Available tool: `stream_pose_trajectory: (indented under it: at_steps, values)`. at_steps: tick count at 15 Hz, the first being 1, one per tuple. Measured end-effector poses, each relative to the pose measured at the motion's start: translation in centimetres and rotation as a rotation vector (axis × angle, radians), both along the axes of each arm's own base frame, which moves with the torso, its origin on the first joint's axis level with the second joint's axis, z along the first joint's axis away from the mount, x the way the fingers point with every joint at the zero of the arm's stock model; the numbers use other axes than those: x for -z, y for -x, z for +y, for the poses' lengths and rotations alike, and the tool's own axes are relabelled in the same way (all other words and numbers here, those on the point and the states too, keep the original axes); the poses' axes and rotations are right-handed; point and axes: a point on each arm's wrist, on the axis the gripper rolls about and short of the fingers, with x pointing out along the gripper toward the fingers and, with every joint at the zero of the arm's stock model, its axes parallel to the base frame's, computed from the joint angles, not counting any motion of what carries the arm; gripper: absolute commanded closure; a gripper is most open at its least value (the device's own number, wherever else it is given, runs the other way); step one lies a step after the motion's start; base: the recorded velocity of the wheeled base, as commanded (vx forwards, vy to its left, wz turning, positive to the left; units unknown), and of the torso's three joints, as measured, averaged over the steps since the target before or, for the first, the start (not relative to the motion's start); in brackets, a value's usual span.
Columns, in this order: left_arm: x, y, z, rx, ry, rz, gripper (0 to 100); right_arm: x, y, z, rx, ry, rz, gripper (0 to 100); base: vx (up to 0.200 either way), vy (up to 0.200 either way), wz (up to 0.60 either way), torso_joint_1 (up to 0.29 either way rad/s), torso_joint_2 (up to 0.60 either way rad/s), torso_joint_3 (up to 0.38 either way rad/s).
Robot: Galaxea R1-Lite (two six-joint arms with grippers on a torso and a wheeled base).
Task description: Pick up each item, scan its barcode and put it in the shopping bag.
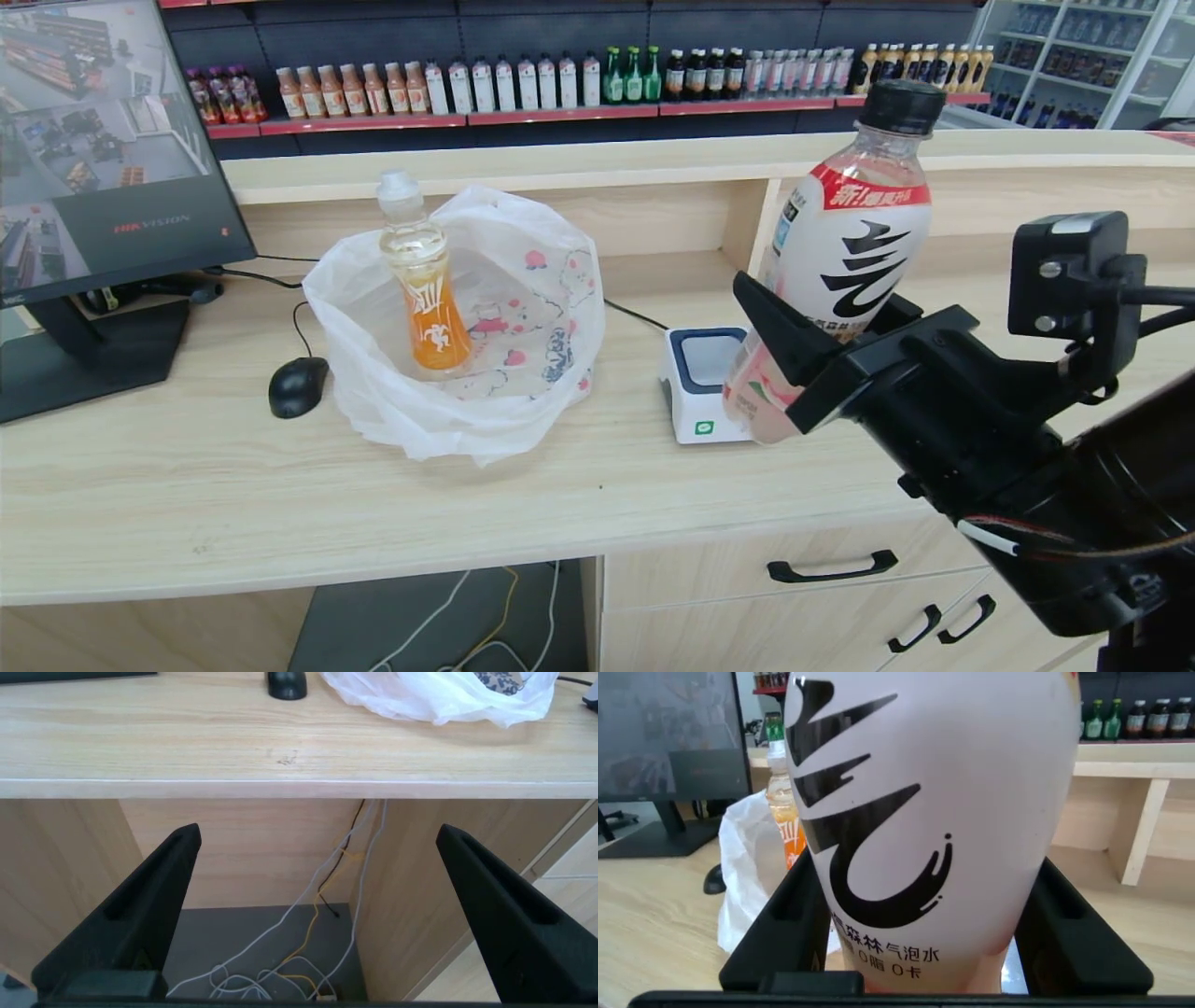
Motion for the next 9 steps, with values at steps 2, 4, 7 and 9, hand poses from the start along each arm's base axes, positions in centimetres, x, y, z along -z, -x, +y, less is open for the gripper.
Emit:
stream_pose_trajectory:
  at_steps: [2,4,7,9]
  values:
    - [0.0,0.0,0.0,-0.001,0.0,0.0,0,0.2,-0.2,0.1,0.001,0.001,0.006,100,0.0,0.1,0.0,0.001,0.0,0.001]
    - [0.0,0.0,0.0,0.0,0.0,0.0,0,0.2,-0.5,0.1,0.006,-0.001,0.008,100,0.0,0.2,0.0,0.0,0.0,-0.002]
    - [0.0,0.0,0.0,0.0,0.002,0.001,0,0.5,-1.0,-0.1,0.025,0.003,0.014,100,0.0,0.2,0.0,0.017,0.01,0.002]
    - [0.0,0.0,0.0,0.0,0.002,0.002,0,0.6,-1.2,-0.1,0.027,0.001,0.011,100,0.0,0.2,0.0,-0.002,0.0,-0.002]
